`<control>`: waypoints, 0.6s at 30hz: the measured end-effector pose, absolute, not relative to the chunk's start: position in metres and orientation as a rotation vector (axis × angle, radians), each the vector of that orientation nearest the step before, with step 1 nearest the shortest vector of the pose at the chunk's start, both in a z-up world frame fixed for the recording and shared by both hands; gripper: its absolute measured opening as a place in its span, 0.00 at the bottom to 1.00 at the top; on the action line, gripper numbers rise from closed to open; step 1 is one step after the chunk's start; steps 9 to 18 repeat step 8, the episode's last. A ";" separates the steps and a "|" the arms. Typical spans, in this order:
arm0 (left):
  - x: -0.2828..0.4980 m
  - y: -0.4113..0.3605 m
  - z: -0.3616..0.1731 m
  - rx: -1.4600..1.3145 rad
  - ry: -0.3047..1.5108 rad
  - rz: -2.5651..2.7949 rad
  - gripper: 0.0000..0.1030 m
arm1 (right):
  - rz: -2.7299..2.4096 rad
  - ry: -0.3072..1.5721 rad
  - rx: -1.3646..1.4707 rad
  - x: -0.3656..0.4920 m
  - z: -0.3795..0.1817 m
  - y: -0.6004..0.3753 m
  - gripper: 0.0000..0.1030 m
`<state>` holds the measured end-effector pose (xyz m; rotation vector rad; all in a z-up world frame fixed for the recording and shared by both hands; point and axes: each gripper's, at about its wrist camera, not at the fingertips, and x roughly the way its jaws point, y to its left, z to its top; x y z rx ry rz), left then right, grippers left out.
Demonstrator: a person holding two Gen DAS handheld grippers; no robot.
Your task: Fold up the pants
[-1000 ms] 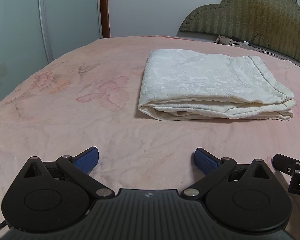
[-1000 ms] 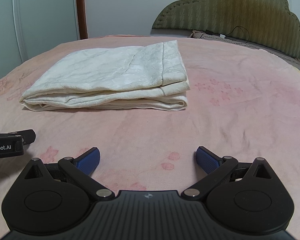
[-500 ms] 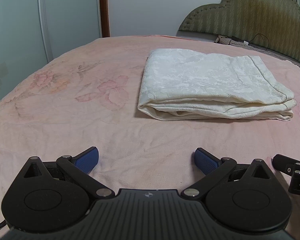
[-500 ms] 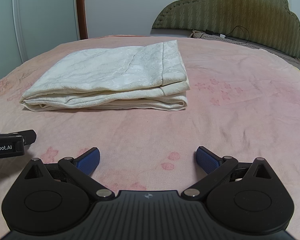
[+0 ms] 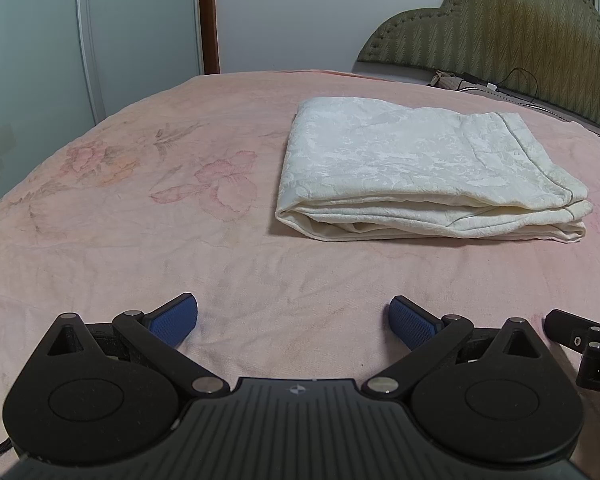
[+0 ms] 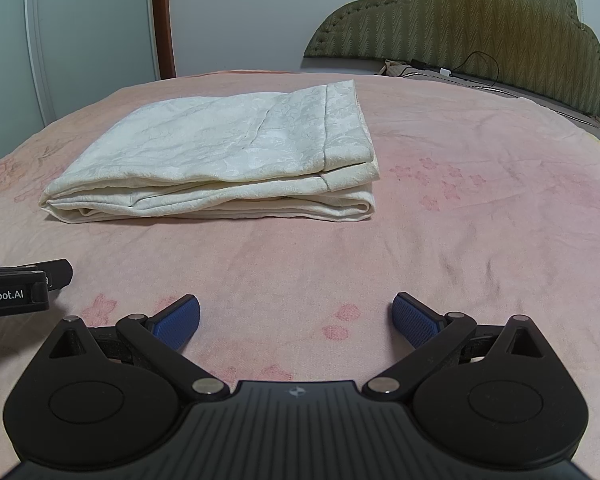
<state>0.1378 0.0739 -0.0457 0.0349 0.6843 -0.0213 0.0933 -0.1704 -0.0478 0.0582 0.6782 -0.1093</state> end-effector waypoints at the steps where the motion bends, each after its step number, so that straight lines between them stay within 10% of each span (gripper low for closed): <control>1: 0.138 0.074 -0.046 0.032 0.684 -0.023 1.00 | -0.109 0.678 0.058 0.093 -0.048 -0.170 1.00; 18: 0.138 0.074 -0.046 0.033 0.684 -0.024 1.00 | -0.109 0.678 0.058 0.093 -0.048 -0.170 1.00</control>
